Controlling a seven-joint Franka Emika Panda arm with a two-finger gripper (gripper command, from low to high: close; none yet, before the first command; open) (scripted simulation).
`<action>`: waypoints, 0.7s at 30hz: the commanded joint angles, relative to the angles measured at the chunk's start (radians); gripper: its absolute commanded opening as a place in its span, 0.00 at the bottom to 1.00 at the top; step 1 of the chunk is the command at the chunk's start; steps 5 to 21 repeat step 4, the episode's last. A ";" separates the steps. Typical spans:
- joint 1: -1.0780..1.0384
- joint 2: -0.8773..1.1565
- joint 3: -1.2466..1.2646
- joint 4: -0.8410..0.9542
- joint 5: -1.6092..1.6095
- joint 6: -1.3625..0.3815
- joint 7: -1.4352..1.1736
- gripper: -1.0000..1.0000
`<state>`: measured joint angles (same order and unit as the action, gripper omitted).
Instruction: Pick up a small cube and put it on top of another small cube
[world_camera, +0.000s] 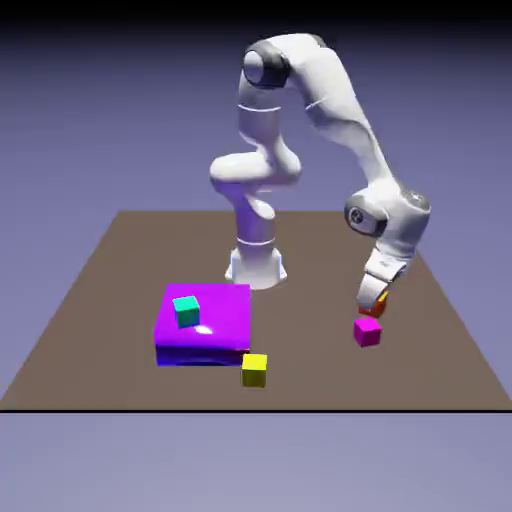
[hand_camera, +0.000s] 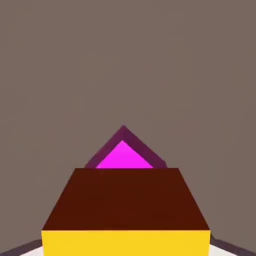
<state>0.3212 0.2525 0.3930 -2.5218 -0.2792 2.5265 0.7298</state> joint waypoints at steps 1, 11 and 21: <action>0.000 0.000 0.000 0.000 -0.002 0.000 0.001 1.00; -0.009 -0.072 0.024 0.012 0.062 -0.075 -0.044 1.00; -0.009 -0.072 0.024 0.012 0.062 -0.075 -0.044 1.00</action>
